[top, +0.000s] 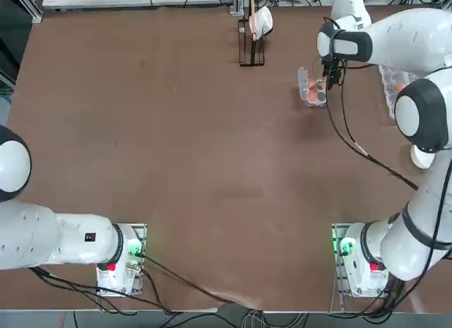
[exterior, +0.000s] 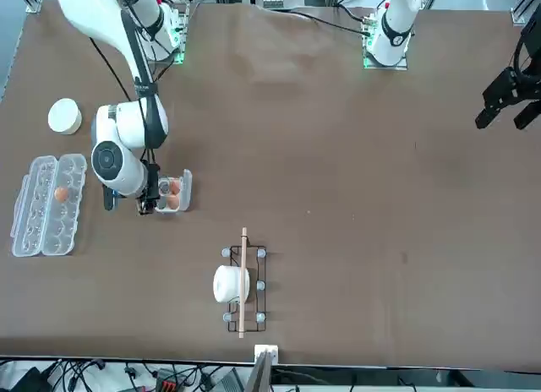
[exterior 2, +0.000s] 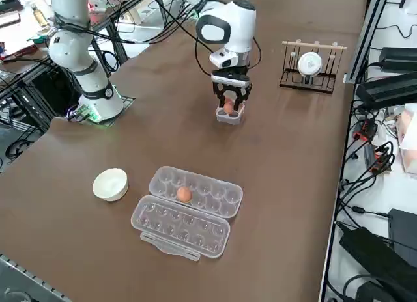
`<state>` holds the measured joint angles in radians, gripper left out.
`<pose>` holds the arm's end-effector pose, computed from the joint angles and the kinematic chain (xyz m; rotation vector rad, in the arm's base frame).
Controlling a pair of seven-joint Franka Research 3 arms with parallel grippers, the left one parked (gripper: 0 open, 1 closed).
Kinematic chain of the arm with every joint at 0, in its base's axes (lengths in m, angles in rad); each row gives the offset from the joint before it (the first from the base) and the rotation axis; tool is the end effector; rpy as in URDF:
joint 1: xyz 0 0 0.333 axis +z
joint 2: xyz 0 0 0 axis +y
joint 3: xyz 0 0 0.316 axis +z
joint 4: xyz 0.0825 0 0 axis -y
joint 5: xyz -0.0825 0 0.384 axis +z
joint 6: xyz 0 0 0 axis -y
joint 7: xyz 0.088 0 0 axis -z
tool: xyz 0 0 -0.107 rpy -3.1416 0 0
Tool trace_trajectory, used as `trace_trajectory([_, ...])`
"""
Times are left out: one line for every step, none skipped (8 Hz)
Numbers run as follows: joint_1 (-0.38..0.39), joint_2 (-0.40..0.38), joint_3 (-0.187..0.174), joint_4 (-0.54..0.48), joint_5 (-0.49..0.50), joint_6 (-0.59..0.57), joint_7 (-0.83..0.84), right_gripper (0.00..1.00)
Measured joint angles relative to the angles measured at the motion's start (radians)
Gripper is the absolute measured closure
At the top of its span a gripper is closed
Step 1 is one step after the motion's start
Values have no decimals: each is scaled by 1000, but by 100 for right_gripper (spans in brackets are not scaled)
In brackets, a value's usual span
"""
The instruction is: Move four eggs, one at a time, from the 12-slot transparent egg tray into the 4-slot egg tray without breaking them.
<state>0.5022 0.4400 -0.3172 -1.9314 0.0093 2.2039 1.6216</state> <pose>0.5946 0.1189 0.2578 2.2317 -1.9261 0.0153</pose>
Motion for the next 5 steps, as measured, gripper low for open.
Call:
trace_trajectory([6, 0, 0, -9, 0, 0, 8, 43])
trace_trajectory([14, -1, 0, -23, 0, 0, 12, 43])
trace_trajectory([19, -1, 0, -35, 0, 0, 17, 43])
trace_trajectory([23, -1, 0, -43, 0, 0, 23, 43])
trace_trajectory([25, -1, 0, -47, 0, 0, 27, 43])
